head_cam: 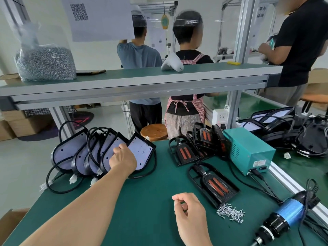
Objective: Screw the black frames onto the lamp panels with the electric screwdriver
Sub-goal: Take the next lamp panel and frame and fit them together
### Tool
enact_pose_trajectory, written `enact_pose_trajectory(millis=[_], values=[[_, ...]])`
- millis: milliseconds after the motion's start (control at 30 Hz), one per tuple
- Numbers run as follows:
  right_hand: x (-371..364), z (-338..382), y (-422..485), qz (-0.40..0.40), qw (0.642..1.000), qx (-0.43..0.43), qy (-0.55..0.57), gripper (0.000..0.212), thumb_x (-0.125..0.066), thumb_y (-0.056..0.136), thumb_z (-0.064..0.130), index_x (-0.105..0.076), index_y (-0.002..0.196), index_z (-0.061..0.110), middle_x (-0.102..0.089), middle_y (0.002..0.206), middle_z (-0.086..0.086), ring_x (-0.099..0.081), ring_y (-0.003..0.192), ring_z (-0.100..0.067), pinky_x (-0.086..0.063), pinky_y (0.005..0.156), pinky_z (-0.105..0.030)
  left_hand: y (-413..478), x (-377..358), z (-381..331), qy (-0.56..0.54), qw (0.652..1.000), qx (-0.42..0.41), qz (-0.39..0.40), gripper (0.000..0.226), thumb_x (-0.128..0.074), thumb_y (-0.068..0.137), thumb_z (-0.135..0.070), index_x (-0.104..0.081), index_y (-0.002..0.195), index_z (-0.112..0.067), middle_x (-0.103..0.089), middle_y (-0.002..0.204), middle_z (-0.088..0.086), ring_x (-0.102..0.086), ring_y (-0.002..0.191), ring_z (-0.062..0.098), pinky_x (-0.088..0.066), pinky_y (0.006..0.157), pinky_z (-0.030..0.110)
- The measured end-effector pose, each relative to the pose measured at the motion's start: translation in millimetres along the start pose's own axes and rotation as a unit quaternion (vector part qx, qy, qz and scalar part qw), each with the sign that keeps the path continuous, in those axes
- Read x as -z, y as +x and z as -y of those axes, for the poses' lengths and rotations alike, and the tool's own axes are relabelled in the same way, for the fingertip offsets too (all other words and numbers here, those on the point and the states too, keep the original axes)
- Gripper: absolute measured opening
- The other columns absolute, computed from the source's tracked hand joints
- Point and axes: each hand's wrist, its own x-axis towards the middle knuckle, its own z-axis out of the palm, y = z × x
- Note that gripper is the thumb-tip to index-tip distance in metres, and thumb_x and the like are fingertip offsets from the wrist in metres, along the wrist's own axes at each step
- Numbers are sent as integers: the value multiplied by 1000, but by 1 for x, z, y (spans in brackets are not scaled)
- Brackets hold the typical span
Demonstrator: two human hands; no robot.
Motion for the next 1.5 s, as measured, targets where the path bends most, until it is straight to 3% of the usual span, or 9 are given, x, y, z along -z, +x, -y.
enact_pose_trajectory(millis=[200,333,500,700,800,1000,1167,1333,1500], values=[[2,2,-1,2,1000,5,4,27,-60,97,5,-69,90,30,-63,96,7,-58,81,-6,-48,72,-18,-30,-9,-10,-96,993,15,60,69,-57,90,-9,-21,147,-1,-36,145,22,-52,123,37,-46,84,39],[3,3,-1,-5,1000,10,23,25,-60,97,2,-68,103,25,-60,104,7,-57,80,-8,-46,74,-17,-59,-15,-6,-142,986,3,87,57,-51,91,-7,-28,141,3,-42,137,25,-66,97,35,-53,65,31],[4,5,-2,-22,999,38,26,36,-62,97,3,-61,121,29,-53,118,13,-58,88,-8,-45,75,-14,-95,-13,3,-174,977,-11,121,35,-40,92,-5,-38,127,-2,-58,124,23,-69,64,22,-37,35,20],[1,2,-1,5,998,54,-35,31,-60,99,7,-66,126,21,-56,119,14,-58,106,-2,-44,79,-11,-128,-9,17,-206,962,-7,178,15,-37,90,-10,-36,105,-8,-58,97,10,-74,57,22,-42,55,27],[-1,0,-1,19,993,63,-99,25,-60,99,10,-69,121,16,-61,119,7,-61,99,-6,-45,86,-17,-144,-9,25,-218,957,2,193,16,-40,89,-12,-38,104,-8,-60,100,10,-72,54,24,-39,51,27],[-7,-5,0,92,928,110,-345,45,-45,102,27,-48,146,27,-42,147,6,-36,131,-20,-30,107,-29,-166,-8,43,-214,955,5,205,5,-40,87,-11,-37,91,-11,-57,88,8,-67,50,21,-33,43,24],[-14,3,22,113,908,104,-390,44,-33,106,30,-43,149,28,-42,150,5,-38,130,-24,-35,100,-35,-162,-5,58,-240,948,19,206,20,-43,90,-7,-41,109,-2,-53,82,8,-64,63,23,-39,45,22],[-26,25,62,116,933,47,-339,17,-47,102,23,-58,100,10,-51,105,-7,-58,108,-32,-43,79,-35,-164,-3,68,-296,930,23,217,20,-41,87,-6,-42,107,-6,-52,87,7,-57,60,22,-47,54,24],[-55,40,83,131,901,9,-414,33,-43,94,7,-63,120,14,-64,126,-7,-62,118,-29,-46,85,-34,-168,-13,74,-311,937,27,155,13,-41,94,-5,-34,86,-12,-45,75,9,-53,53,23,-40,48,22]])
